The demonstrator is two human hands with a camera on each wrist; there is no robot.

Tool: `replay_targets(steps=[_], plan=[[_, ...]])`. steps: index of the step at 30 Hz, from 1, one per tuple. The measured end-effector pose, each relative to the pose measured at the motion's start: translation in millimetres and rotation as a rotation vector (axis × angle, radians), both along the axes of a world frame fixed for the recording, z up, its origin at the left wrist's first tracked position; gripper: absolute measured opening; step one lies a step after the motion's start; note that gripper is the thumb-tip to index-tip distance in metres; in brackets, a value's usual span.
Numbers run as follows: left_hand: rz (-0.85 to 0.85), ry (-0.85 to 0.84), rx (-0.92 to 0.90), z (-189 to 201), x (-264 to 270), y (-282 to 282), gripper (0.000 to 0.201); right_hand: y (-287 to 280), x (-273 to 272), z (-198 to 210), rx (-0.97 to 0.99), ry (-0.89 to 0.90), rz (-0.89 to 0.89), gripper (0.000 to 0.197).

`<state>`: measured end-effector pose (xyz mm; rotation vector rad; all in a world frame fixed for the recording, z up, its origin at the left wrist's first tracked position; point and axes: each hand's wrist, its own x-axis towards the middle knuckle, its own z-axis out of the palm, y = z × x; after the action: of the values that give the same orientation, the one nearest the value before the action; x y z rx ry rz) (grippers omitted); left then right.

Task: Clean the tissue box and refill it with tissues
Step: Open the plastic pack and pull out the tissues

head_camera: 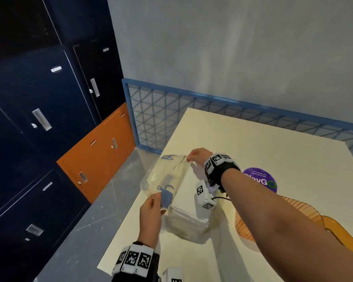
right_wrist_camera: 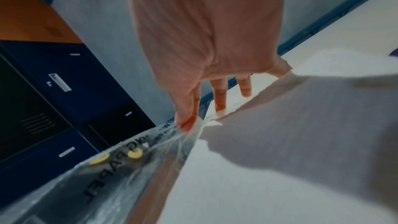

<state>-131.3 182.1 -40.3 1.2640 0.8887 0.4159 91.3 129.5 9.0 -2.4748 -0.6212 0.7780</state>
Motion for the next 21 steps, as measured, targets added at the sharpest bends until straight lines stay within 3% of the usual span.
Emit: replay_targets(steps=[4, 7, 10, 12, 15, 18, 21], plan=[[0.044, 0.011, -0.173, -3.9, 1.1, 1.9, 0.024, 9.7, 3.0, -0.8, -0.109, -0.021, -0.088, 0.032], [0.072, 0.044, -0.322, -6.8, 4.8, 4.7, 0.017, 12.8, -2.3, -3.7, -0.286, -0.256, -0.102, 0.043], [0.07, 0.144, -0.314, -17.5, 6.3, 9.4, 0.012, 6.3, -6.1, 8.8, -0.229, -0.327, -0.085, 0.049], [0.112, 0.183, -0.262, -21.8, 8.6, 11.1, 0.024, -5.7, -1.3, 17.6, -0.189, -0.332, -0.068, 0.051], [0.101, 0.368, 0.141, -16.1, 10.4, 9.4, 0.054, -36.3, 1.9, 30.5, -0.195, -0.276, -0.009, 0.049], [-0.052, 0.529, 0.577, -2.4, 14.5, -1.0, 0.034, -79.0, 0.7, 36.4, -0.233, -0.274, 0.035, 0.041], [-0.188, 0.587, 0.83, 2.7, 24.6, -15.1, 0.026, -132.1, 0.5, 32.3, -0.258, -0.272, -0.023, 0.035]])
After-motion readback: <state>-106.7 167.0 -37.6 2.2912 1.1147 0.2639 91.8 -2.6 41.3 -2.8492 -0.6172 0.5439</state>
